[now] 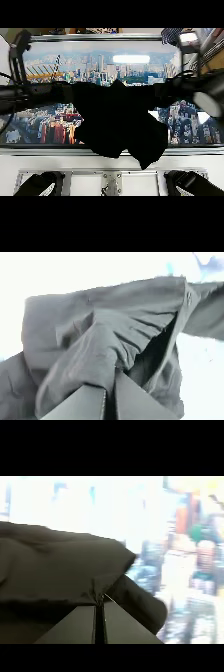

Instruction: Fold the clothes and pants, and hang the long-sleeved shirts on hangers.

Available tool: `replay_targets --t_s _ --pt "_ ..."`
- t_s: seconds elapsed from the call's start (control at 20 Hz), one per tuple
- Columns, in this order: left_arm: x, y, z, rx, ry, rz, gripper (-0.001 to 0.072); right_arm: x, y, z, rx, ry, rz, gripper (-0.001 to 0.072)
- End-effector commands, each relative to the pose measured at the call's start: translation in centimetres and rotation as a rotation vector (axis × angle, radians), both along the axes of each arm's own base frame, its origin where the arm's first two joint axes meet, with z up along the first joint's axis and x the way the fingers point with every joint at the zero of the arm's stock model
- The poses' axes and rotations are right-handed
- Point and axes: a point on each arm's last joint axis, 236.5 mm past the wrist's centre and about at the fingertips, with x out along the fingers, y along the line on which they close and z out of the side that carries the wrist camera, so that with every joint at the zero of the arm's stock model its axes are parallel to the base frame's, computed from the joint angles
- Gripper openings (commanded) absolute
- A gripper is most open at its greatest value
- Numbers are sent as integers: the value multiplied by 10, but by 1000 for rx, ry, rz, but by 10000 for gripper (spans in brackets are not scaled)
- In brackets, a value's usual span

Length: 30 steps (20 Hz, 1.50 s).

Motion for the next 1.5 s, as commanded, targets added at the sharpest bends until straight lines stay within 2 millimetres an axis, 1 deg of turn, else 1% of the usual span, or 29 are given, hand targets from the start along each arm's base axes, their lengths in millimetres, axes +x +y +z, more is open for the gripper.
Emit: replay_targets --t_s 0.0,0.1,0.25,0.35,0.4,0.45,0.55,0.6,0.65,0.7,0.75,0.85,0.9,0.95,1.1,1.15,1.25,1.4,1.45 --pt "-6 3 14 -2 -22 -5 14 -52 20 33 217 22 86 13" --pt "-8 3 -22 29 61 -8 14 -72 22 15 249 82 93 13" --pt "-11 5 -88 75 197 0 13 -89 17 -32 239 192 50 13" --pt "-15 8 -125 99 271 8 13 -99 20 -63 221 273 49 13" --pt "-19 9 -140 109 303 10 13 -102 21 -73 214 296 48 13" --pt "-23 11 -153 121 334 9 13 -102 25 -77 210 299 61 13" --pt "-31 13 -172 138 380 8 17 -101 33 -78 212 287 87 13" --pt "-33 14 -177 142 391 8 214 -100 35 -78 214 283 92 13" --pt "-33 14 -178 143 393 8 546 -100 35 -79 213 284 92 13" --pt "-32 14 -173 139 385 8 628 -99 35 -79 211 286 90 13" --pt "-28 12 -163 129 364 10 616 -99 35 -80 210 288 90 13" --pt "-23 6 -137 103 316 14 616 -97 37 -80 213 284 92 13" --pt "-23 1 -131 113 292 -2 616 -96 38 -80 214 282 93 13" --pt "-27 -2 -130 141 283 -13 615 -95 38 -80 216 279 93 13" --pt "-47 -12 -143 246 290 -27 615 -95 38 -80 215 280 93 13" --pt "-55 -19 -145 276 274 -45 616 -95 38 -80 216 279 93 13" --pt "-65 -25 -149 354 233 -58 616 -95 38 -80 216 279 93 13" --pt "-70 -14 -153 478 184 -21 616 -95 38 -80 215 280 93 13" --pt "-71 -10 -151 496 180 -10 616 -95 38 -80 215 280 93 13"
